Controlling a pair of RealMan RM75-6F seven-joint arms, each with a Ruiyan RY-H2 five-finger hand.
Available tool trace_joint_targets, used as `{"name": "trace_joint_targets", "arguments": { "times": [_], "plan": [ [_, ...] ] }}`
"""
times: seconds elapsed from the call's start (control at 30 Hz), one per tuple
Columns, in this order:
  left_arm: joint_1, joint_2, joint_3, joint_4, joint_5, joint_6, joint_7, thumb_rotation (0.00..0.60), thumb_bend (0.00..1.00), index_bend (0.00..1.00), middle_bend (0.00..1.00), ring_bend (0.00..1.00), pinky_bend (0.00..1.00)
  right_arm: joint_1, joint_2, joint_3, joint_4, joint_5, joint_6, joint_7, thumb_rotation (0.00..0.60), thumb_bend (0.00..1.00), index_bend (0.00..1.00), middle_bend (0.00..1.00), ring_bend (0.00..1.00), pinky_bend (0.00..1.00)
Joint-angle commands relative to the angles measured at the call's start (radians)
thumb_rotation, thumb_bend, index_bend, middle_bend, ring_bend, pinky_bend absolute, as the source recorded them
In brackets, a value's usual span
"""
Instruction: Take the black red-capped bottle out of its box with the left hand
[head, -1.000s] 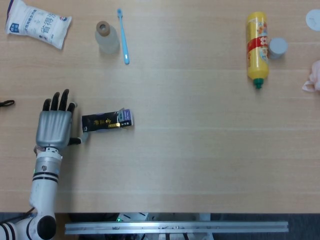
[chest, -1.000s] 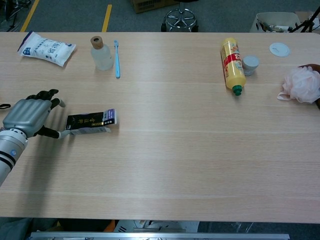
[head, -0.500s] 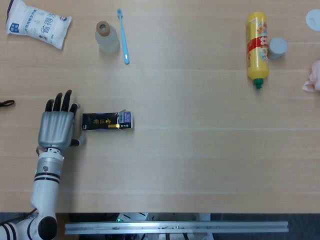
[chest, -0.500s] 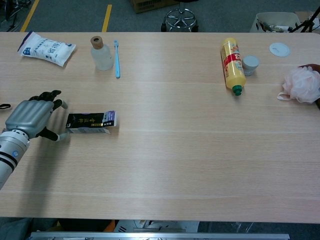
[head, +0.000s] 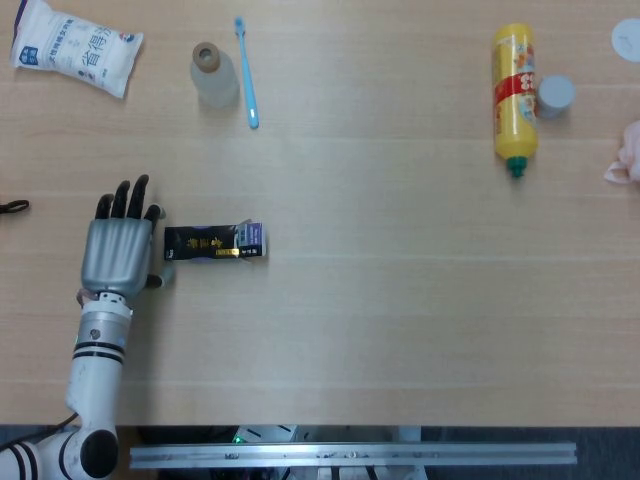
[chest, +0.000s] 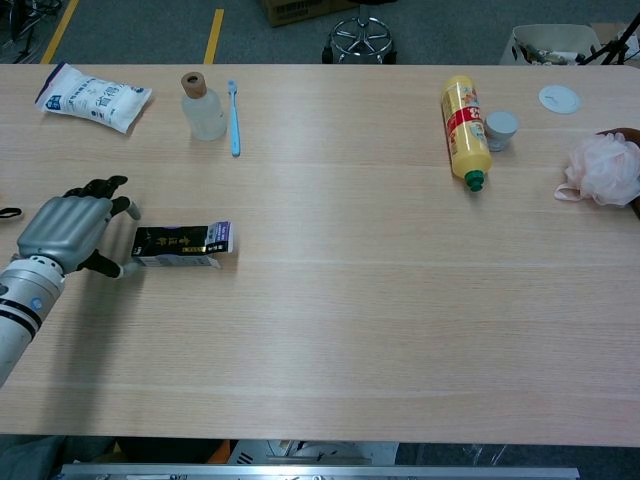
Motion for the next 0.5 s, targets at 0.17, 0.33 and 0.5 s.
{"name": "trace_joint_targets", "arguments": {
  "times": [0.17,0.33,0.5],
  "plan": [
    [-0.005,0.0,0.001,-0.01,-0.003,-0.006,0.006,0.537,0.17,0.29,0.0,0.0,0.14,-0.001,0.0,-0.001,0.001,0.001,-0.001,0.001,0.6,0.09,0.4,0.25,0.17,0.35],
    [-0.013,-0.004,-0.004,-0.009,-0.004,-0.013,0.007,0.54,0.17,0.29,0.0,0.0,0.14,-0.001,-0.001,-0.001,0.003,0.001,-0.004,0.003,0.6,0.09,0.4,0.25,0.17,0.35],
    [-0.019,-0.011,-0.008,0.004,-0.007,-0.018,0.007,0.573,0.17,0.29,0.0,0.0,0.14,-0.003,0.0,-0.001,0.003,0.0,-0.001,0.005,0.6,0.09,0.4,0.25,0.17,0.35]
  ]
}}
